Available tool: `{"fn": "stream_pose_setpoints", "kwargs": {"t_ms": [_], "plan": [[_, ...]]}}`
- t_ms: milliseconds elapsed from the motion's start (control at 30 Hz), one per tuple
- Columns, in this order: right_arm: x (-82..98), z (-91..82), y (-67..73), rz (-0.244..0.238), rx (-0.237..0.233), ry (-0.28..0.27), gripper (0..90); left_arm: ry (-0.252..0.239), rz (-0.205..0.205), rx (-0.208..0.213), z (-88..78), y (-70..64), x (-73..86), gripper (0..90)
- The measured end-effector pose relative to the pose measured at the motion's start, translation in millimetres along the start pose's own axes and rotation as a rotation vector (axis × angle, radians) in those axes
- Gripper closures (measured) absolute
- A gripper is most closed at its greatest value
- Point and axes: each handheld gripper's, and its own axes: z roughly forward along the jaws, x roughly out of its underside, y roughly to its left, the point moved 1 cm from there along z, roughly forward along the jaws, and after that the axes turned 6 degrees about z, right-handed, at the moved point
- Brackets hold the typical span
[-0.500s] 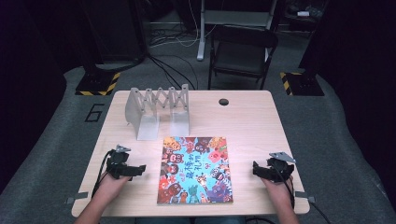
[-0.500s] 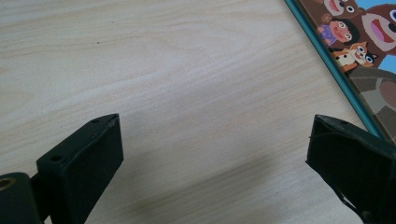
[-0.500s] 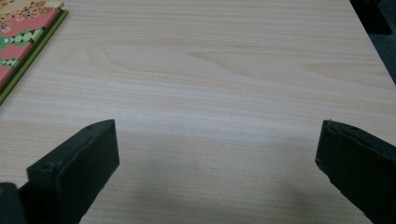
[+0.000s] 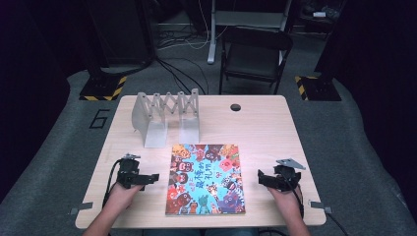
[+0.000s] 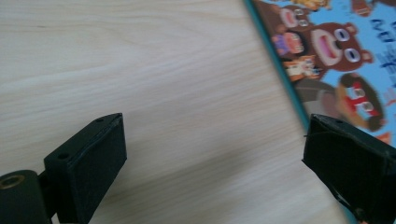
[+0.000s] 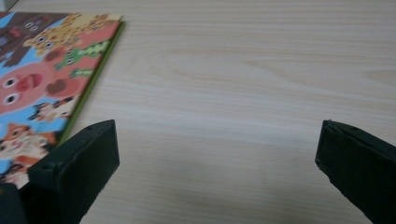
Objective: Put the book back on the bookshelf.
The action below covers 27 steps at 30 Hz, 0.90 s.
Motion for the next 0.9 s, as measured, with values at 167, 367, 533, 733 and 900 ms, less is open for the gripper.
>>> {"fn": "stream_pose_setpoints", "kwargs": {"t_ms": [167,367,533,733,900], "plan": [[0.3,0.1,26.1,-0.071,-0.019,0.042,0.6,0.018,0.034,-0.013,4.6,-17.6,-4.0,6.6],[6.5,5.0,62.6,-0.120,-0.101,0.120,0.0,0.031,0.032,-0.006,12.7,-29.2,-6.1,7.8],[12.1,7.4,79.5,-0.141,-0.173,0.180,0.0,0.051,-0.018,0.063,24.0,-45.0,-10.6,10.5],[22.8,10.6,87.8,-0.175,-0.194,0.249,0.0,0.044,-0.048,0.105,32.8,-62.4,-16.2,10.8],[23.7,10.7,97.6,-0.224,-0.227,0.273,0.0,0.026,-0.107,0.164,38.8,-72.7,-19.3,8.3]]}}
